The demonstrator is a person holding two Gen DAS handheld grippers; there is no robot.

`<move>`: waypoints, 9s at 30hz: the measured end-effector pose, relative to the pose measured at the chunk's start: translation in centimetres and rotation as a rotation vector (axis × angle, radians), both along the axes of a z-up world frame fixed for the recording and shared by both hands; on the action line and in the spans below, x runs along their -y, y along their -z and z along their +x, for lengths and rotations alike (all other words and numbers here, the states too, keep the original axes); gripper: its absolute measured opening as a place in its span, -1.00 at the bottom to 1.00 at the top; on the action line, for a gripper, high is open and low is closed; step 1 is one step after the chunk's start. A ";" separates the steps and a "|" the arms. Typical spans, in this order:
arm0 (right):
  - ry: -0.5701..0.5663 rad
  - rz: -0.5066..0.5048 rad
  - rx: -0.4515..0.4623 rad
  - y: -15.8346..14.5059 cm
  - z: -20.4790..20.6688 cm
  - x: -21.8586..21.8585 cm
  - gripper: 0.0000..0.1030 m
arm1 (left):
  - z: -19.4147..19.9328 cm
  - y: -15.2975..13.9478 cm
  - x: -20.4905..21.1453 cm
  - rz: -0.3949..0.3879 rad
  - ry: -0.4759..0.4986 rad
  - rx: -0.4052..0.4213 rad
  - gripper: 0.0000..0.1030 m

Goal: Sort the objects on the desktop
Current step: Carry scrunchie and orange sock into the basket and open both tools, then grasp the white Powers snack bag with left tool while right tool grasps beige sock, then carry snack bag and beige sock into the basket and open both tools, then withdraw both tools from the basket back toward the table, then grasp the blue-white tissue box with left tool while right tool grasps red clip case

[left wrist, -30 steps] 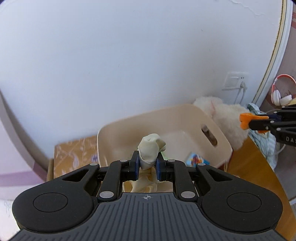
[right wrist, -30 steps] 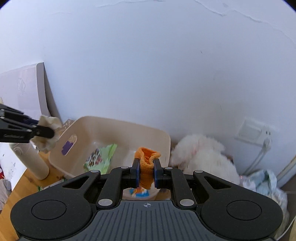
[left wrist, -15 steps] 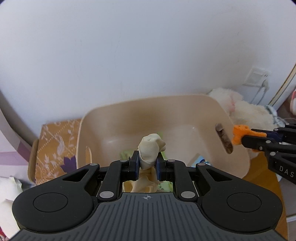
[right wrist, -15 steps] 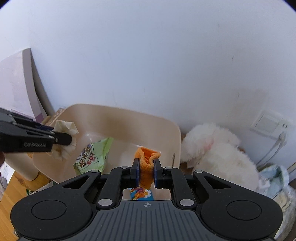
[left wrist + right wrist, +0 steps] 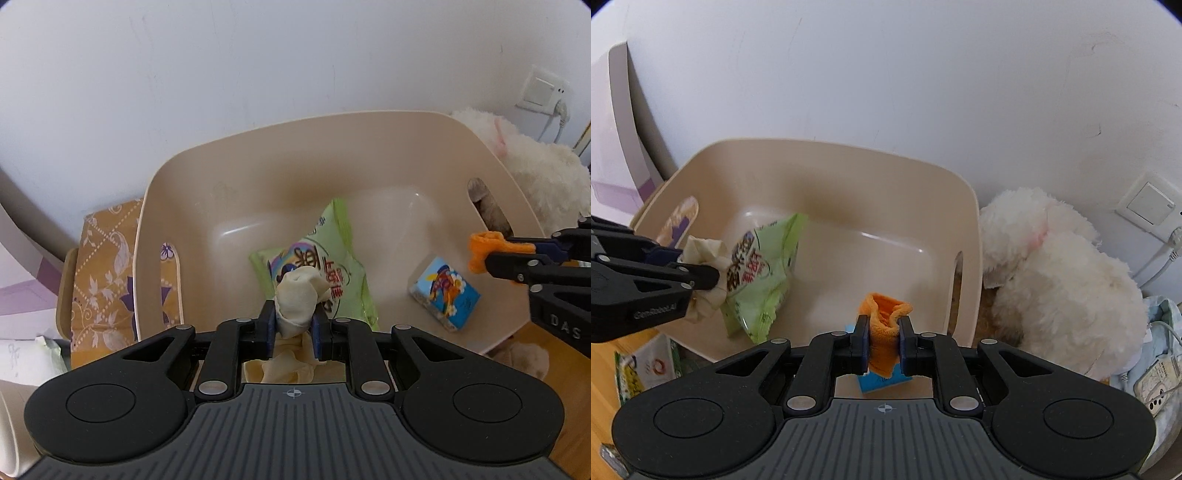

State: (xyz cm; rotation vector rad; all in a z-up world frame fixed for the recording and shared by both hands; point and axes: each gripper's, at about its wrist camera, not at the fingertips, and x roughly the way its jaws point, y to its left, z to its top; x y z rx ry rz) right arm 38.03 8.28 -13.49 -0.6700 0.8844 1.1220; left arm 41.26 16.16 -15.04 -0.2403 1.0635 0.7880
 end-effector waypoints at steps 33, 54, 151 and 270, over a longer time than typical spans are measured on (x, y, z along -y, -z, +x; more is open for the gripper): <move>-0.018 0.205 0.094 -6.5 -1.2 9.0 0.84 | -8.4 -9.0 3.9 0.108 0.016 0.161 0.42; -0.056 0.049 0.058 -0.3 0.2 17.3 1.00 | -14.0 -1.4 6.4 0.054 0.125 -0.130 0.54; -0.071 0.312 -0.034 -9.8 2.7 10.8 0.04 | -5.5 -7.9 6.2 0.333 0.306 -0.043 0.19; 0.145 -0.065 -0.078 10.3 6.0 5.4 0.52 | -18.3 7.6 3.3 -0.123 -0.802 -0.058 0.24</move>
